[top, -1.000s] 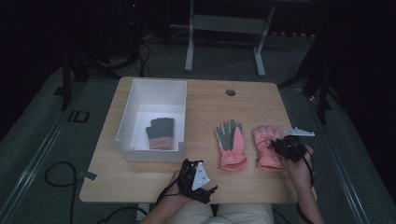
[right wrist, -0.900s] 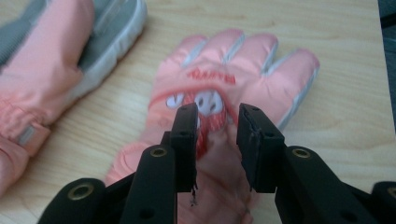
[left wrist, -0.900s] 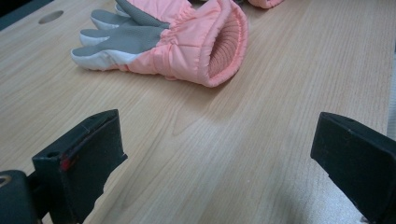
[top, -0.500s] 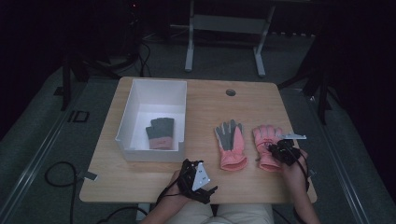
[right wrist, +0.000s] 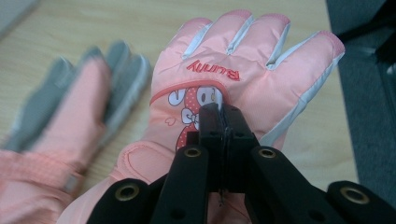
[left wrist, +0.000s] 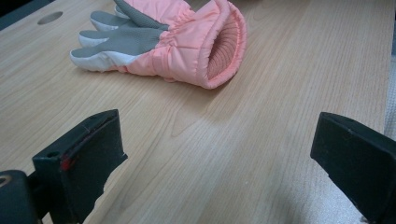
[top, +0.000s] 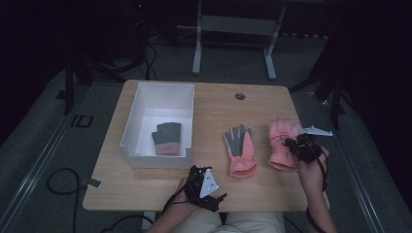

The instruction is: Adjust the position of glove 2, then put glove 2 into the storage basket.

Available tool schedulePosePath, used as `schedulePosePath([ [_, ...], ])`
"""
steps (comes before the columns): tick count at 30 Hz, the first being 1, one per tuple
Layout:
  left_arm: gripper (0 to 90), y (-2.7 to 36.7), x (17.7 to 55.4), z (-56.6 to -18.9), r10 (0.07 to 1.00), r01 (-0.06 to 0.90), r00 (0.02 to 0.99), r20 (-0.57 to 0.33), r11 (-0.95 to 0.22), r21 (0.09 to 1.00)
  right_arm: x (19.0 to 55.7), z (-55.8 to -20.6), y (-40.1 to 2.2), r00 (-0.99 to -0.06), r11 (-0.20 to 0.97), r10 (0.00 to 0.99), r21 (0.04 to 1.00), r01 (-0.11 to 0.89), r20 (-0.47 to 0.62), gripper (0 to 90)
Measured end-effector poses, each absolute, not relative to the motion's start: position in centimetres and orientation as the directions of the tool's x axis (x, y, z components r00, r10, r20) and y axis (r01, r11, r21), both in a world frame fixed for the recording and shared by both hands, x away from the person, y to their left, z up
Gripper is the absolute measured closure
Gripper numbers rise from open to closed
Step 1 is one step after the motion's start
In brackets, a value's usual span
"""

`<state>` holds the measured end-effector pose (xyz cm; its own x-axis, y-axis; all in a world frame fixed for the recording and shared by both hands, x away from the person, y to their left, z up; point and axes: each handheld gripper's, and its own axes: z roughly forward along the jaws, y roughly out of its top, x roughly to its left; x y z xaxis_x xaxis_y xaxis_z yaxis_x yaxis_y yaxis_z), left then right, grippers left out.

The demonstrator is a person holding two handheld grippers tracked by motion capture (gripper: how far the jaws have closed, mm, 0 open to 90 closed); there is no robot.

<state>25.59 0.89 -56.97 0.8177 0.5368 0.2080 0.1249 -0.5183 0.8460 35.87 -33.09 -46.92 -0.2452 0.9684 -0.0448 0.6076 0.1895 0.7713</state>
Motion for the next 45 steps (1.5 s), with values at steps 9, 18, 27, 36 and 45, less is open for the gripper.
schedulePosePath([
  [9,2.3,0.9,25.7,-56.8,0.540,0.114,0.812,0.223,-0.520,0.847,35.3,-43.5,-30.2,-0.313,0.218,0.949,0.807,0.549,-0.044,88.5],
  [18,2.3,1.0,25.7,-56.8,0.545,0.119,0.810,0.217,-0.515,0.849,34.9,-41.5,-26.6,-0.380,0.257,0.923,0.825,0.504,-0.055,88.5],
  [27,2.3,0.9,25.5,-56.8,0.540,0.115,0.814,0.216,-0.513,0.851,34.6,-41.2,-23.4,-0.433,0.272,0.901,0.828,0.490,-0.040,88.5],
  [36,2.3,1.0,25.5,-56.7,0.540,0.116,0.814,0.215,-0.513,0.850,34.7,-43.8,-20.9,-0.468,0.321,0.882,0.794,0.516,-0.052,88.5],
  [45,2.3,0.9,25.4,-56.8,0.535,0.116,0.817,0.215,-0.518,0.848,35.0,-46.6,-20.6,-0.444,0.320,0.895,0.762,0.563,-0.048,88.5],
])
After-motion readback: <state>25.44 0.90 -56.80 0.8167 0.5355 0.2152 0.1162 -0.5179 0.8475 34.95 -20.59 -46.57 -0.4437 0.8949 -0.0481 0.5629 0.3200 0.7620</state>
